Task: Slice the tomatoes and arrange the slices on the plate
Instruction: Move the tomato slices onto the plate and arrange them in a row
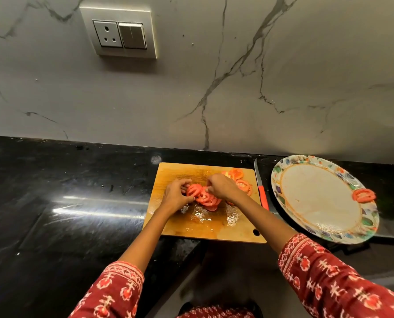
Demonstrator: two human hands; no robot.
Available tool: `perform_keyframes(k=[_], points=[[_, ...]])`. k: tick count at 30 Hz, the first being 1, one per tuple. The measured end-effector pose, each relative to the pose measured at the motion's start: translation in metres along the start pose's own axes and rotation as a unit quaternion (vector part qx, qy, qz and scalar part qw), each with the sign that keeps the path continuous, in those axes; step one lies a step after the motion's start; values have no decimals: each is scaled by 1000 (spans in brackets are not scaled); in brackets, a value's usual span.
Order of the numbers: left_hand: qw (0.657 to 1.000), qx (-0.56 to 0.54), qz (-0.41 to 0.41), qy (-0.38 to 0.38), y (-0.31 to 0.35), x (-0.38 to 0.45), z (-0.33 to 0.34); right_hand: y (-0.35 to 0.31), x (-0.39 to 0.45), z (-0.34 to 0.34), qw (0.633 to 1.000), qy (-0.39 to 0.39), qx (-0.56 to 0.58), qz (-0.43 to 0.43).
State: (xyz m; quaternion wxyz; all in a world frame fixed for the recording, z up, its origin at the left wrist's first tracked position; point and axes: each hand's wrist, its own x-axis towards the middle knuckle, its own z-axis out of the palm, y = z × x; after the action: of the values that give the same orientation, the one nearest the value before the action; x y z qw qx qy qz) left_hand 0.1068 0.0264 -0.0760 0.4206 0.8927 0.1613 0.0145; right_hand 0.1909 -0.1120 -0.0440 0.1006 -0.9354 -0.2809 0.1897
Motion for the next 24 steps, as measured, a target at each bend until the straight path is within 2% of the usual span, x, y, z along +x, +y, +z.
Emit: perform_keyframes(k=[3, 10, 15, 20, 24], points=[[1000, -2, 12, 14, -3, -2, -1, -3, -2, -1, 1000, -8, -6, 4], [999, -11, 31, 24, -3, -11, -1, -1, -10, 4, 996, -5, 72, 48], [998, -26, 36, 33, -3, -15, -1, 8, -15, -4, 964, -51, 252, 72], [998, -39, 31, 42, -2, -15, -4, 20, -22, -25, 951, 40, 301, 63], [997, -51, 37, 43, 5, -14, 2, 27, -24, -32, 947, 40, 315, 47]])
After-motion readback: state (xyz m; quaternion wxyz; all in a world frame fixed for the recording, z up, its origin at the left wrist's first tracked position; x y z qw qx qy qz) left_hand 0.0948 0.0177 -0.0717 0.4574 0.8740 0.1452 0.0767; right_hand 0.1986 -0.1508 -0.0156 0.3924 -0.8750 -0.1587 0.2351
